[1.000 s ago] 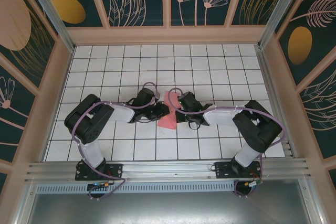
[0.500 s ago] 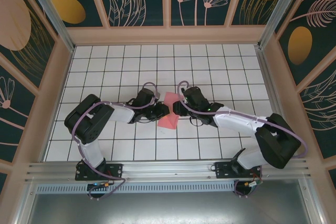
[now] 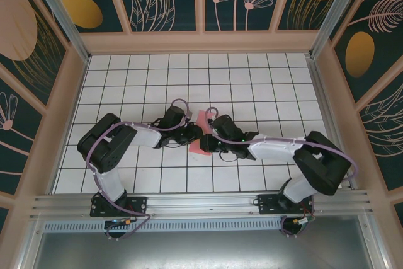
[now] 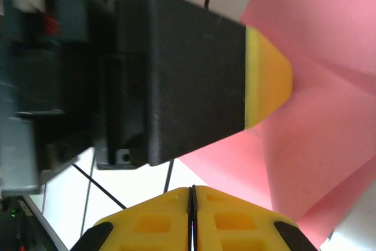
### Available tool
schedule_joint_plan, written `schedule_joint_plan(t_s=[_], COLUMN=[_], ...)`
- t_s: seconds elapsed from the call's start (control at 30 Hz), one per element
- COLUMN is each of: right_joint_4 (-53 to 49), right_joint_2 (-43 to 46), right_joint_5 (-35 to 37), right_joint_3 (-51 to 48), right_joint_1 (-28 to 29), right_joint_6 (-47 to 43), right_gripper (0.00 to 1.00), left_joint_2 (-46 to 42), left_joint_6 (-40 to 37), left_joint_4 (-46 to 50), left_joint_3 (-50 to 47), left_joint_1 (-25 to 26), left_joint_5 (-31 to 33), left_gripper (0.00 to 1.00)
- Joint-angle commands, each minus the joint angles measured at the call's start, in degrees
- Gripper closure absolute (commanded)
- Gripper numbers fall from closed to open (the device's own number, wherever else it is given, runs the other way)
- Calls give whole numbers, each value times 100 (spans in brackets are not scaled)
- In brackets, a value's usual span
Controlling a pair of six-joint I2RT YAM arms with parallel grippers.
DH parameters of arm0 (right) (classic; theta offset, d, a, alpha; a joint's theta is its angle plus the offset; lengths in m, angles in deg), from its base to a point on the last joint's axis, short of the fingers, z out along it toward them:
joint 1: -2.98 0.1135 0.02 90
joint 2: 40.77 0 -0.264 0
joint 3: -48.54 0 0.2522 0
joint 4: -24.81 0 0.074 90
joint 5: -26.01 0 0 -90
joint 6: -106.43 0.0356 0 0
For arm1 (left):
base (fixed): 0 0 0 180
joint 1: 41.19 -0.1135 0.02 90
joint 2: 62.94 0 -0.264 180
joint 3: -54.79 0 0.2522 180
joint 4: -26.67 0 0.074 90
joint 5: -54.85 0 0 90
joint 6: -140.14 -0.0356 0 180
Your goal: Fold a paper plane with a square sheet of paper (pick it up from the middle)
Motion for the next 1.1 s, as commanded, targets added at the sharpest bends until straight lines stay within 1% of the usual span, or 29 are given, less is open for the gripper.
schedule_joint_plan(t_s=[0.0, 0.3, 0.8, 1.07], right_joint_4=[36, -201, -400, -309], right_joint_2=[-243, -640, -526, -568], right_joint_5=[43, 230, 256, 223], right_joint_3=[227, 366, -51, -292], right_joint_1=[35, 26, -128, -145], right_joint_6=[136, 163, 161, 238], right_gripper=[88, 88, 87, 87], left_joint_2=[113, 98, 127, 132], left_joint_6=[-117, -128, -146, -146], left_joint_4=[206, 202, 222, 237], left_joint_3=[-155, -138, -137, -143], left_joint_1=[23, 23, 23, 23], left_joint_5=[153, 137, 148, 167], left_gripper=[80, 80, 80, 80])
